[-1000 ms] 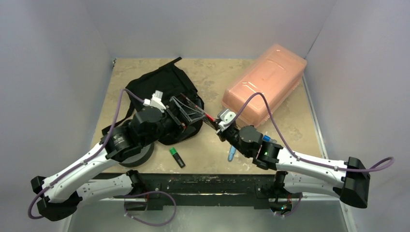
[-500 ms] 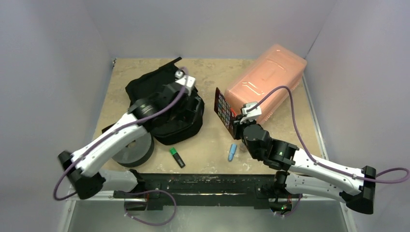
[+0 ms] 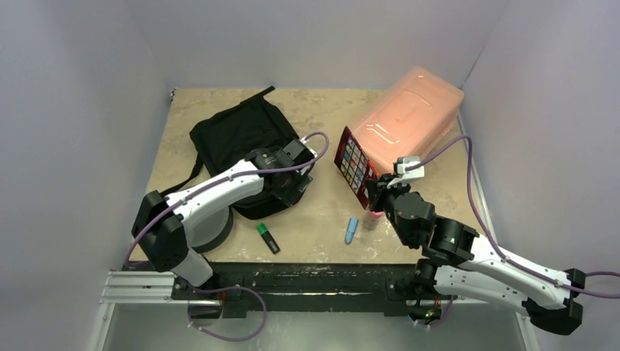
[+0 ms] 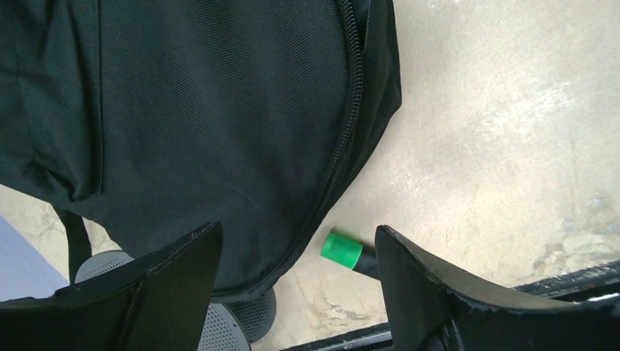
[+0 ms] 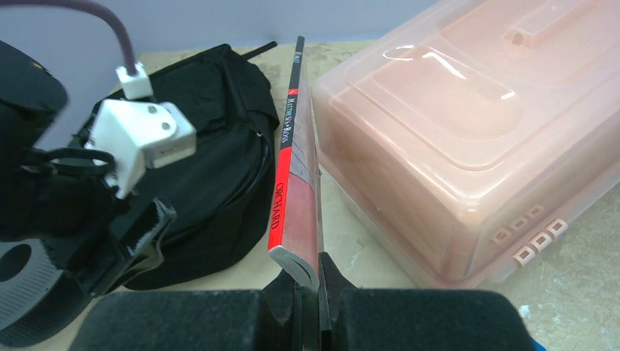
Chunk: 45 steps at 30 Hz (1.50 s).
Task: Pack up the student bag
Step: Pick up the book from the center of the board, then place the book in the student bag.
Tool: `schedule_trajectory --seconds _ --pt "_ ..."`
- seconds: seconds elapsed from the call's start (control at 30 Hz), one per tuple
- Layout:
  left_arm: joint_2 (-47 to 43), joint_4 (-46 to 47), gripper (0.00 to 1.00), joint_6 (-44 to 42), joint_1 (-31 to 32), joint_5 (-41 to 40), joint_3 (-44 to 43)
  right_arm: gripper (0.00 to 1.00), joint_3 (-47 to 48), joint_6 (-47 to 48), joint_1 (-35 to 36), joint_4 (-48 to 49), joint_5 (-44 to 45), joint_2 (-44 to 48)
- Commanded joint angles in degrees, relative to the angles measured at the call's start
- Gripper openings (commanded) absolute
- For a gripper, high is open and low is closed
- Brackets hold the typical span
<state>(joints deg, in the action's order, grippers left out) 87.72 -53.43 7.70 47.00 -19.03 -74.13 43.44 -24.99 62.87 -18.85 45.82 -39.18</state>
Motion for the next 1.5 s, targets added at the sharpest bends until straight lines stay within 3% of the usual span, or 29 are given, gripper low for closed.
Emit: schedule_trajectory --seconds 0.0,0.13,0.4,0.57,0.77,0.9,1.07,1.27,1.47 --pt "3.4 2.0 0.75 -2.4 0.0 -2.2 0.6 0.0 1.4 -2.0 -0.3 0.8 0.5 1.3" --pt "5.7 4.2 0.69 -3.5 -0.1 -7.3 1.2 0.0 1.3 -2.2 -0.2 0.7 -0.3 1.7" --pt "4.0 5.9 0.25 -4.5 0.0 -12.8 1.2 0.0 1.2 -2.8 -0.2 0.6 -2.1 1.6" --pt "-1.6 5.6 0.0 -5.0 -0.1 -15.9 -0.3 0.0 2.4 -5.4 -0.2 -0.8 -6.7 0.0" --pt "-10.2 13.8 0.0 -10.4 -0.1 -30.2 -1.9 0.0 3.7 -19.1 -0.3 3.0 -24.7 -6.1" --pt "-13.6 23.3 0.0 -16.1 -0.3 -33.8 -1.8 0.0 4.8 -27.2 -0.2 8.4 -34.4 -11.7" --pt "-13.8 25.1 0.0 -17.7 -0.3 -27.6 -4.4 0.0 1.8 -35.2 -0.3 20.2 -36.5 -14.2" --pt "-14.5 29.2 0.0 -19.4 -0.4 -24.0 -2.3 0.0 6.0 -44.1 -1.8 21.7 -28.0 -21.4" --pt "-16.1 30.5 0.0 -19.3 -0.8 -22.4 -0.8 0.0 8.8 -51.0 -5.8 28.4 -28.2 -32.8"
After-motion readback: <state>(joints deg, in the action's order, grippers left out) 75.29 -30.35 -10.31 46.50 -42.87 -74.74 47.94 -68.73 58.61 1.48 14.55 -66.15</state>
